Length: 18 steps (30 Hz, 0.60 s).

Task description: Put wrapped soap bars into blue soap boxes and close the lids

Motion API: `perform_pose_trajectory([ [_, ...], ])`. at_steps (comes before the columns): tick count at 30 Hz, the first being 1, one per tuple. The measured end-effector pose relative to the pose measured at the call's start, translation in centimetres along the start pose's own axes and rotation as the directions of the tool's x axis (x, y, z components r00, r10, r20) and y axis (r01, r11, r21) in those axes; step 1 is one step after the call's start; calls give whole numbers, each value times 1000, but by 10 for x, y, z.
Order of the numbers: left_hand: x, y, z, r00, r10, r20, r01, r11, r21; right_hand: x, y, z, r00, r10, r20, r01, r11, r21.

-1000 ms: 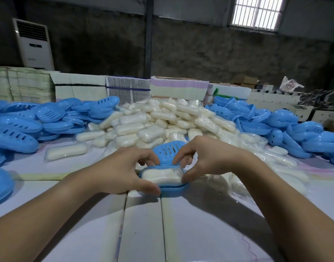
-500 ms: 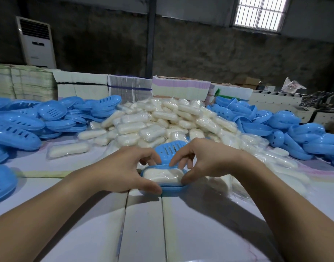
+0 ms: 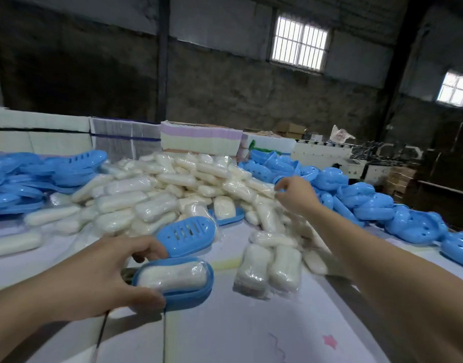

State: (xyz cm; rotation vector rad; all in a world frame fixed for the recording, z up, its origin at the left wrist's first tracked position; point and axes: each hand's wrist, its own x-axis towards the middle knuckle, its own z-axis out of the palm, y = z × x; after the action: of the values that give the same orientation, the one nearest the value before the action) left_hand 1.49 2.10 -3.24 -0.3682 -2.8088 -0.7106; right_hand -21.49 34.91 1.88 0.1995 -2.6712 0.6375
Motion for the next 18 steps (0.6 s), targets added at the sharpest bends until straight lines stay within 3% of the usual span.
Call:
perform_pose_trajectory([
  [2, 1, -1, 0, 1000, 12, 4, -12, 1000, 9, 15, 22, 10, 997, 56, 47, -45, 976, -214],
  [5, 2, 0, 1, 1000, 18, 0, -18, 1000, -10, 34, 29, 20, 990, 135, 51, -116, 954, -278],
  [9, 3, -2, 0, 1000, -5, -11, 4, 999, -37, 49, 34, 33, 947, 276, 165, -207, 916, -344],
  [18, 3, -1, -3, 999, -39, -1, 39, 999, -8, 48, 42, 28, 972, 226, 63, -204, 947, -247],
])
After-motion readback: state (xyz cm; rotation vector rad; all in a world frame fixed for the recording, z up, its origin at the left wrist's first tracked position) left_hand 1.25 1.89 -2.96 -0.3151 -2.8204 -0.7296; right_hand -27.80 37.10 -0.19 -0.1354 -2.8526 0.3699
